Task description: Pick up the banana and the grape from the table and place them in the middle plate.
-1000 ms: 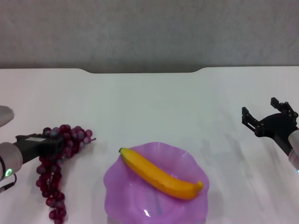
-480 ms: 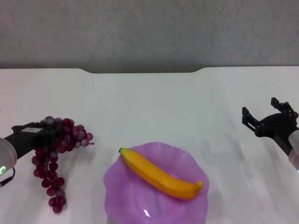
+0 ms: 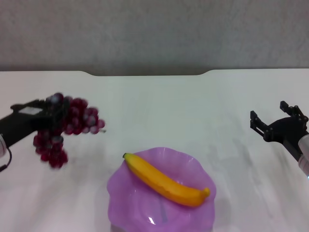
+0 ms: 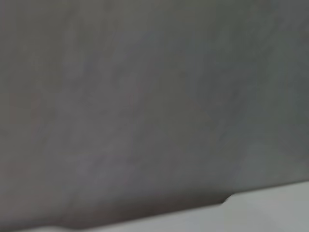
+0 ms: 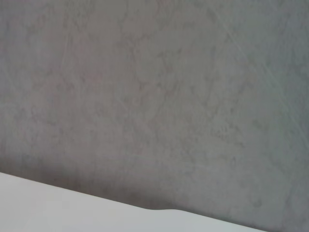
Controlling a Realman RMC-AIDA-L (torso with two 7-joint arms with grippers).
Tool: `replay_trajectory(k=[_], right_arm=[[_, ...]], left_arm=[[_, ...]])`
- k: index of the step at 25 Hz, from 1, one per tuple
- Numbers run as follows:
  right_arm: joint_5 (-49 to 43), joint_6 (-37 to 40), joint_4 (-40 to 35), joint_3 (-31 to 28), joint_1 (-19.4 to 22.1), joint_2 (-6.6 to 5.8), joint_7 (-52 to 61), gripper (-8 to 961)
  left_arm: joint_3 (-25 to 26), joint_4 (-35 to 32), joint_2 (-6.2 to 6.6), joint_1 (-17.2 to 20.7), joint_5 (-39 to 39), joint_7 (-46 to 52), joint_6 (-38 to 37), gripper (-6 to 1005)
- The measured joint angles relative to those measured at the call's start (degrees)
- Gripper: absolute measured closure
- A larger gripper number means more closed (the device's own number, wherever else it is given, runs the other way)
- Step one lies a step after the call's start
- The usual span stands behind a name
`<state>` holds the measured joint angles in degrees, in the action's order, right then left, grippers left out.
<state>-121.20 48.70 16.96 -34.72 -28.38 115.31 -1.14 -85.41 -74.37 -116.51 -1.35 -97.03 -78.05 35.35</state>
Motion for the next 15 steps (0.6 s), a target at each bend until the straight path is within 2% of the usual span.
replay_trajectory(k=[8,12,15], right_arm=[[0.01,0.00,0.00,0.00,0.00,-0.06,0.00,69],[0.00,-0.01,0.00,0.00,0.00,-0.08,0.00,69],[0.00,0.00,0.00,0.00,-0.06,-0.07,0.00,69]], left_arm=[[8.53,-8.36,0.03,0.83,-0.81,-0.38,22.84,678],[8.95,-11.46,-0.08,1.17,-2.74,-2.25,30.57,680],[7.70,-11.58,-0.24,1.18,-4.77,-4.25,33.48,681]])
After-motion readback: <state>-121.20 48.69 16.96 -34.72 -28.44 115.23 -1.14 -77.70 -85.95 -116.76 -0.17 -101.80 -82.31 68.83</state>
